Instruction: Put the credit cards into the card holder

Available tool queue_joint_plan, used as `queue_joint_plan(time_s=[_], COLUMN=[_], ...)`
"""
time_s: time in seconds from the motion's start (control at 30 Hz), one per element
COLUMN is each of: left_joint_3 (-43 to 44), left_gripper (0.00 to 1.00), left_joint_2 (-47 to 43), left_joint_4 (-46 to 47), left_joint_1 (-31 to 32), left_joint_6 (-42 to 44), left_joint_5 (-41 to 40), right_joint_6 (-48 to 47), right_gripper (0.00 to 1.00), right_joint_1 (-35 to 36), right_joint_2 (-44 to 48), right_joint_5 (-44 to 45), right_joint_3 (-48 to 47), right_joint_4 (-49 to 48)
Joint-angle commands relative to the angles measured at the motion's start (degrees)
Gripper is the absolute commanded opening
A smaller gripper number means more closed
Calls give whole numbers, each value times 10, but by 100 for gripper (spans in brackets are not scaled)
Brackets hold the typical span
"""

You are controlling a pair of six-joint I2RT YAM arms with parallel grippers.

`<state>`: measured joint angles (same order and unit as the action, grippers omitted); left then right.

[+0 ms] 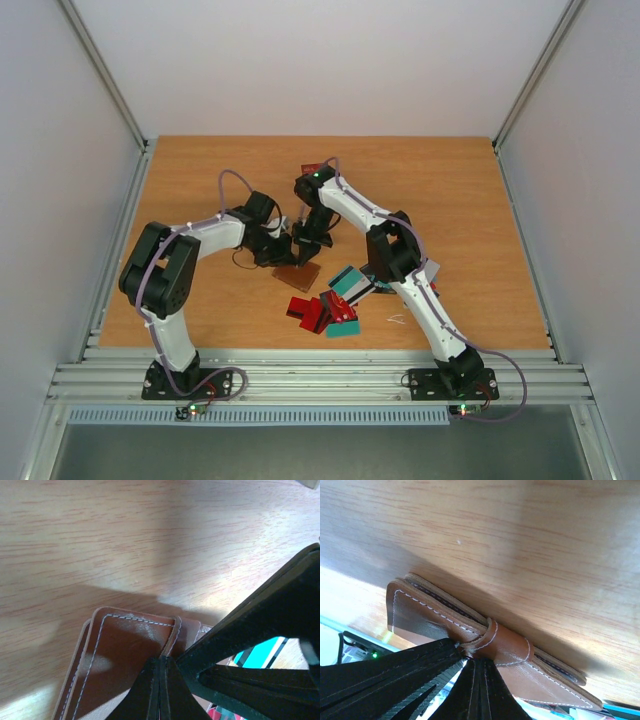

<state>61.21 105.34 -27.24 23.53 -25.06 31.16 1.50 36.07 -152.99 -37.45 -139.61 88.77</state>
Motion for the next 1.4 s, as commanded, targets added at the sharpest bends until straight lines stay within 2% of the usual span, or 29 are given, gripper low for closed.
queue_joint_plan(time_s=[0.0,0.23,0.3,0.43,0.67,0.97,1.37], left_joint_3=[-17,-8,-4,-3,-1,8,46], left_gripper=[0,0,0,0,0,0,0], left_joint_2=[19,23,24,25,23,28,48], left_joint_4=[13,-5,-10,-15,-28,-52,-101], left_joint_1=[18,21,22,22,23,23,19], left_joint_6=[10,13,13,12,-4,-15,-47], left_joint_5=[4,-14,-19,-26,-28,-26,9], right_joint_6=[3,-6,-6,10,68,122,142], right_gripper=[1,5,6,7,7,6,4], right_joint_1=[4,-2,-2,-2,-2,-3,-4], right_joint_2=[-3,74,119,221,318,300,290], right_joint_5=[93,98,100,94,53,14,30], right_joint_3=[19,45,104,282,489,537,584], right_joint_4=[-65,-87,-120,-208,-368,-481,-501])
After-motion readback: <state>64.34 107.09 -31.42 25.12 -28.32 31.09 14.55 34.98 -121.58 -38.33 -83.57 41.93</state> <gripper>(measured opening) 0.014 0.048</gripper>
